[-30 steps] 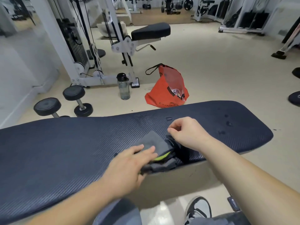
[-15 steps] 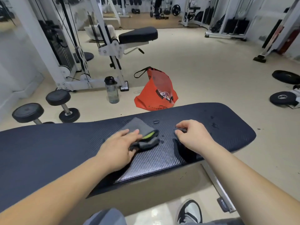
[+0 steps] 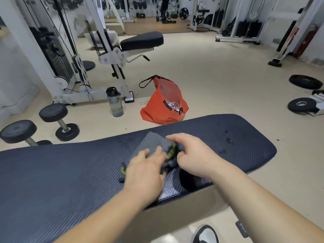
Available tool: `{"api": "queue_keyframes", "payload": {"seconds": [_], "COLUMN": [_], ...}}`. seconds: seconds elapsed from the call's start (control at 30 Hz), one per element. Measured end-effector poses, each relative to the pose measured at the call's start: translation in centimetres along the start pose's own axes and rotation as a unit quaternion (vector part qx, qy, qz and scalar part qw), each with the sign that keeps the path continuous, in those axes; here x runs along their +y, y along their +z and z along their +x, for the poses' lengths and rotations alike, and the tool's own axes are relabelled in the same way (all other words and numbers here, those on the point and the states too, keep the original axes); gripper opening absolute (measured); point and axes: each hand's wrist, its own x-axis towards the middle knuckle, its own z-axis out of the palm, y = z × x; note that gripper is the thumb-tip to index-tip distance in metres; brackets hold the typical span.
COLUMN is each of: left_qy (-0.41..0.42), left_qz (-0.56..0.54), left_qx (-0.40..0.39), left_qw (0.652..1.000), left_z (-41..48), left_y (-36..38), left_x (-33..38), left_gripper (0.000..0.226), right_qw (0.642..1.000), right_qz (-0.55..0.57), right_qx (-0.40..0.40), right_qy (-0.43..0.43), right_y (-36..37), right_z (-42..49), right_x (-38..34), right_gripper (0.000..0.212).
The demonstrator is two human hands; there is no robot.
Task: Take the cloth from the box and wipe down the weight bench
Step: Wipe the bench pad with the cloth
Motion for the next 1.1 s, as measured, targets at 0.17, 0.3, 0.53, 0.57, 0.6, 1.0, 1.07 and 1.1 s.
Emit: {"api": "queue_keyframes", "payload": {"seconds": [0.17, 0.3, 0.53, 0.57, 0.6, 1.0, 1.07, 1.1], "left_qy": [0.136, -0.040, -0.071, -0.069, -0.065, -0.051, -0.050, -0.051], "left_qz": [-0.255, -0.174, 0.061, 0.036, 0.009, -0.006, 0.000, 0.002], "left_qx": [-0.217, -0.070, -0.107, -0.108, -0.120, -0.154, -0.149, -0.148], "left_qw": [0.932, 0.981, 0.990, 0.991, 0.991, 0.987, 0.988, 0.988], "left_z": [-1.7, 3.0, 3.9, 3.7, 3.6, 4.2, 4.1, 4.0], "left_y": [-4.3, -6.8, -3.2, -3.1, -3.2, -3.2, -3.2, -3.2], "left_x": [-1.3, -7.7, -12.6, -13.2, -13.8, -14.6, -14.4, -14.3], "left_gripper": [0.050, 0.043, 0.046, 0.053, 0.057, 0.063, 0.063, 0.063], "right_qw": [0.992, 0.972, 0.959, 0.961, 0.962, 0.943, 0.933, 0.932], "right_qz": [-0.049, -0.151, -0.229, -0.231, -0.231, -0.308, -0.319, -0.316], "right_qx": [-0.113, -0.179, -0.157, -0.145, -0.136, -0.126, -0.167, -0.175], "right_qy": [0.028, 0.013, 0.048, 0.050, 0.053, 0.024, -0.016, -0.027], "right_y": [1.1, 3.0, 5.1, 5.1, 5.2, 7.7, 7.0, 6.3], "right_z": [-0.6, -0.7, 3.3, 4.5, 5.8, 4.9, 2.5, 2.1], "right_x": [-0.3, -1.2, -2.1, -2.2, -2.2, -3.9, -3.5, -2.9], "right_gripper": [0.056, 0.066, 0.082, 0.082, 0.082, 0.093, 0.093, 0.092]}}
